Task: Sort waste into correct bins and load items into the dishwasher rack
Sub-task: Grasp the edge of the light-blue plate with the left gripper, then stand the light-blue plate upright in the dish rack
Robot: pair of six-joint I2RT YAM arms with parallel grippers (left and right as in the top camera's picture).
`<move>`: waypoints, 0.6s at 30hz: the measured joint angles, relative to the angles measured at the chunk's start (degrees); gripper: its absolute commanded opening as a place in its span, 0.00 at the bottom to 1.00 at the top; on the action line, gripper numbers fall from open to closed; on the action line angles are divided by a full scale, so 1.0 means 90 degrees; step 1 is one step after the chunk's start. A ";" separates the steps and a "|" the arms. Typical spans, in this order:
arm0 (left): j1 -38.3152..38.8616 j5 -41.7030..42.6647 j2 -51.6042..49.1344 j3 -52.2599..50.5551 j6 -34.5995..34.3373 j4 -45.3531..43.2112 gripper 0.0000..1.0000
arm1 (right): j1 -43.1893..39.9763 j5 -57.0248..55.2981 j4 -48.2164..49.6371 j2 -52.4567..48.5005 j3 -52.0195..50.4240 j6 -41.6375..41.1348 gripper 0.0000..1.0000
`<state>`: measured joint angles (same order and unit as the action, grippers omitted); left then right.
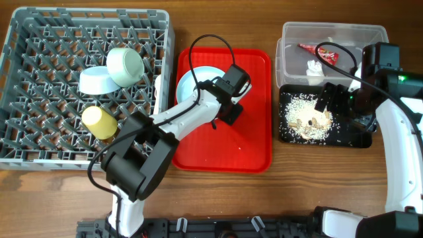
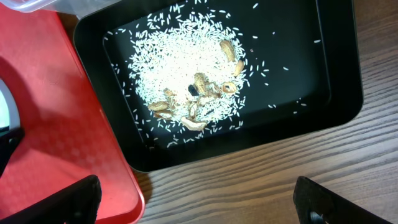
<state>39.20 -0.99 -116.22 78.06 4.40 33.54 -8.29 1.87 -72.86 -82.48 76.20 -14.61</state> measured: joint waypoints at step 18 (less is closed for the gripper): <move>-0.0865 0.0151 0.3245 -0.0073 -0.0872 0.0109 0.04 | -0.0002 0.0000 0.0000 0.0000 0.0000 0.0000 1.00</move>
<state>31.42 0.36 -87.02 77.41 -3.44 34.52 -8.32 1.87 -72.86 -82.48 76.20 -14.61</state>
